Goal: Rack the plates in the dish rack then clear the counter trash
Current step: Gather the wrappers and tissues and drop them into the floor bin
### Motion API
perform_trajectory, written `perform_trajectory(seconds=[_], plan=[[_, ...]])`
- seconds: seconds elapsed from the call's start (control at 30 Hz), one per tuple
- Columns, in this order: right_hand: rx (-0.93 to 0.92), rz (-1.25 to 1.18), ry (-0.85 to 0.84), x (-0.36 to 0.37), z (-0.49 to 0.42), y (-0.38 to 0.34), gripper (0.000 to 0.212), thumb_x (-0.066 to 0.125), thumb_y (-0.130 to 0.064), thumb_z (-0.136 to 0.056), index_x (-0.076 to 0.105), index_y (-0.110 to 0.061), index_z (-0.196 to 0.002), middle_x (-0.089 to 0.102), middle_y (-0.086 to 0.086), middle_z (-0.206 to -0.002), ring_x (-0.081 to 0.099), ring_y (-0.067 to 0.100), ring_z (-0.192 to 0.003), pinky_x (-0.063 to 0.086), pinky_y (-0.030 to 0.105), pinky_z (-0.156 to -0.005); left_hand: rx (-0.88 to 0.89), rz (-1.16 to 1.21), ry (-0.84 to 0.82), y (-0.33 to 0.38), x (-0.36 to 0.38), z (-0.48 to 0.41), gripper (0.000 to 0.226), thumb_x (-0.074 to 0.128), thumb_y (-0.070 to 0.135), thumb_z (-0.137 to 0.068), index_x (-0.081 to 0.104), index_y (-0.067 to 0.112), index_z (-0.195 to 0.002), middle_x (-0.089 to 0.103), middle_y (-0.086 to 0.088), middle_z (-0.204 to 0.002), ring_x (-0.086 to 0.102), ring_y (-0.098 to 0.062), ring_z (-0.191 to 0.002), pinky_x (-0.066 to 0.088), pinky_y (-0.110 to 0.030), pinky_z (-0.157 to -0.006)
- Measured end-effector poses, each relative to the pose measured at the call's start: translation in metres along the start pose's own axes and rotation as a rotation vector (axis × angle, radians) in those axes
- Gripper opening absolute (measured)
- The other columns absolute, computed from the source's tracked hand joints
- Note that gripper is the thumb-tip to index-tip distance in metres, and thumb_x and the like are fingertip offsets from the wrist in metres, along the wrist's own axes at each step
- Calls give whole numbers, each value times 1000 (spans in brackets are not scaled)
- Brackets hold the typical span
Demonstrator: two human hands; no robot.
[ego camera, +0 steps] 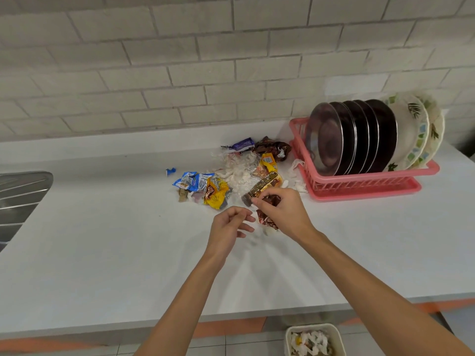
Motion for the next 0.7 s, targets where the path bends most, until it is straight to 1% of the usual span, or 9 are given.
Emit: perform_trajectory(seconds=[0.07, 0.13, 0.23, 0.3, 0.37, 0.47, 0.53, 0.6, 0.7], plan=[[23, 14, -2, -1, 0, 3, 21, 72, -39, -83, 72, -21, -71, 67, -2, -62, 63, 16, -60, 51, 37, -59, 17, -26, 5, 2, 0, -2, 21, 49, 11, -99, 69, 11, -94, 74, -2, -87, 68, -18, -72, 47, -28, -65], [34, 21, 3, -2, -1, 4, 25, 71, -39, -83, 71, -19, -68, 65, 0, -58, 61, 18, -57, 50, 36, -57, 15, -45, -12, 0, 5, -2, 22, 47, 13, -100, 68, 12, -94, 74, -2, -87, 68, -18, -71, 48, -29, -64], [50, 50, 9, -5, -1, 1, 30, 71, -32, -84, 66, -15, -60, 60, -1, -51, 54, 11, -49, 43, 30, -51, 4, -84, -41, -4, 16, -2, 28, 42, 22, -103, 67, 12, -97, 74, -4, -88, 68, -19, -71, 48, -32, -63], [62, 93, 14, -7, -1, 0, 33, 69, -24, -84, 59, -18, -53, 53, -4, -46, 47, 8, -45, 38, 26, -48, -12, -77, -52, -5, 22, -5, 34, 39, 29, -104, 67, 11, -99, 74, -6, -89, 68, -21, -72, 49, -33, -63], [63, 140, 19, -8, -2, -1, 39, 67, -17, -81, 50, -24, -47, 47, -5, -43, 42, 10, -43, 36, 29, -48, -47, -39, -65, -2, 28, -8, 40, 36, 35, -105, 67, 11, -98, 73, -7, -87, 69, -22, -73, 52, -35, -62], [49, 209, 3, -9, -3, -4, 40, 64, -13, -76, 42, -23, -44, 43, -5, -42, 40, 15, -46, 37, 35, -48, -120, 44, -121, 6, 42, -7, 47, 29, 42, -105, 68, 18, -96, 73, -1, -77, 71, -20, -73, 58, -42, -67], [39, 254, 2, -8, -3, -6, 40, 63, -15, -75, 40, -22, -44, 41, -5, -42, 41, 18, -48, 37, 35, -48, -188, 168, -152, 8, 53, -7, 46, 28, 44, -105, 67, 21, -98, 73, 2, -74, 70, -15, -68, 58, -48, -73], [-3, 311, 45, -8, -2, -10, 41, 64, -21, -79, 39, -22, -46, 42, -5, -44, 44, 20, -50, 35, 32, -49, -274, 383, -189, 10, 65, -6, 47, 28, 47, -104, 66, 19, -103, 75, 0, -84, 70, -17, -78, 57, -52, -77], [-82, 298, 99, -8, 3, -13, 34, 61, -35, -89, 51, -20, -61, 51, -6, -54, 49, 17, -55, 38, 33, -52, -378, 652, -179, 8, 77, -11, 47, 31, 48, -103, 65, 17, -104, 75, -4, -90, 69, -20, -92, 55, -41, -73]])
Point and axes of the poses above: each hand's wrist, its own z-axis away from the middle knuckle, its own x-axis out of the palm, y = z × x, the point moved 5 cm from there along -z, towards the middle knuckle
